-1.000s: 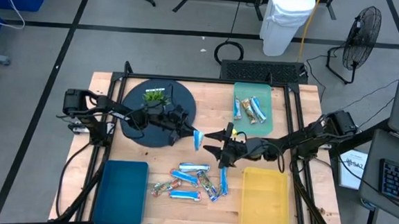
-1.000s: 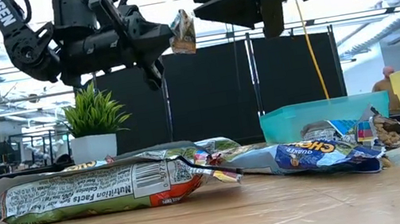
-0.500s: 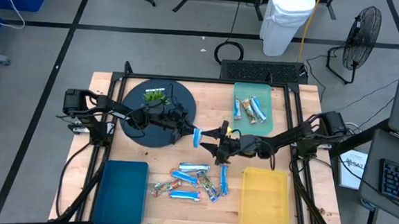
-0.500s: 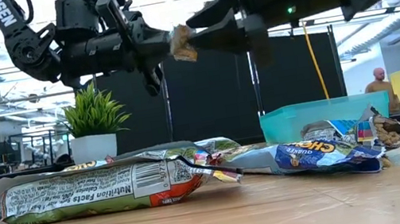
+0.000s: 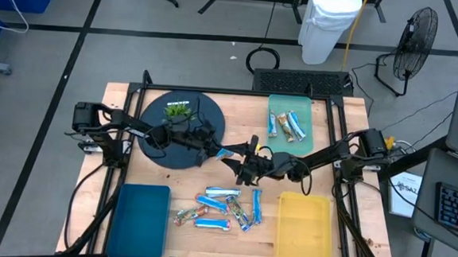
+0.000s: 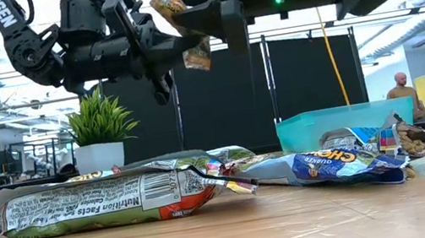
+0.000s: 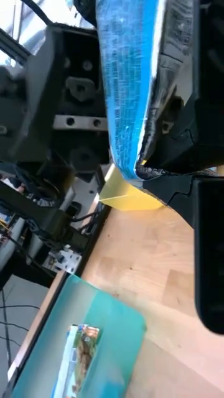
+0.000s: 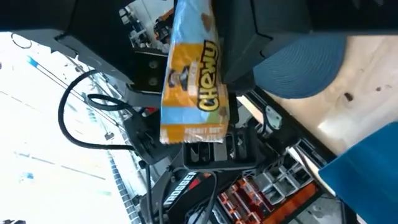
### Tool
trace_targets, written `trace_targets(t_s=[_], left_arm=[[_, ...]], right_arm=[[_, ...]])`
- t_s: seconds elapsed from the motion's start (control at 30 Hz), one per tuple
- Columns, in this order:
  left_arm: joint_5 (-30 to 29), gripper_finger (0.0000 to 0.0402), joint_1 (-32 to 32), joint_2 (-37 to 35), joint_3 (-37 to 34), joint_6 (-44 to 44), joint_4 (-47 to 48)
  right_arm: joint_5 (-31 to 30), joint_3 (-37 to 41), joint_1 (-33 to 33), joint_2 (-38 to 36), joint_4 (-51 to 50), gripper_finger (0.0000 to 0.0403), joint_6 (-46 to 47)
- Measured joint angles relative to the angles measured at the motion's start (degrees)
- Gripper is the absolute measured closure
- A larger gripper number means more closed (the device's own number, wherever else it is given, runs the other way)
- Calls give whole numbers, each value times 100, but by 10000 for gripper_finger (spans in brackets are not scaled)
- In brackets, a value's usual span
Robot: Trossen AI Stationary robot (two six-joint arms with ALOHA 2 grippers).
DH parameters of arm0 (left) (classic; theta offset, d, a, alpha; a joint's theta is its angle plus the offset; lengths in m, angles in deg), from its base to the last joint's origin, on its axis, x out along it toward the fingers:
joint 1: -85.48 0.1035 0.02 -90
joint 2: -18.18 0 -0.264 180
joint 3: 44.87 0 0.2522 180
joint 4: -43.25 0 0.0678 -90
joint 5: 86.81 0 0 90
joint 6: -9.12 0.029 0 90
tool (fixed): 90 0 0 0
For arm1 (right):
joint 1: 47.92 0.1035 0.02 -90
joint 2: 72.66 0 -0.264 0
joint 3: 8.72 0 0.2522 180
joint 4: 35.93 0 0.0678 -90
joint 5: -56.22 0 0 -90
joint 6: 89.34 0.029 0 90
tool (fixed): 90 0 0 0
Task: Pick and place Granola Bars by type
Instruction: Put the yellow granola bar into the green bin
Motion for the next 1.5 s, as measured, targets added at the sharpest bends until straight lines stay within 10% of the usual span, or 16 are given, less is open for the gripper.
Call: trace_targets(t_s=[0.37, 1.03, 1.5], left_arm=[[-51, 397, 4, 0, 0, 67, 157], [-77, 396, 4, 0, 0, 245, 185], [-141, 284, 57, 0, 0, 166, 149]], right_arm=[[10, -7, 4, -24, -35, 195, 461], [8, -7, 7, -24, -17, 394, 459], [10, -7, 8, -1409, -1628, 401, 2163]])
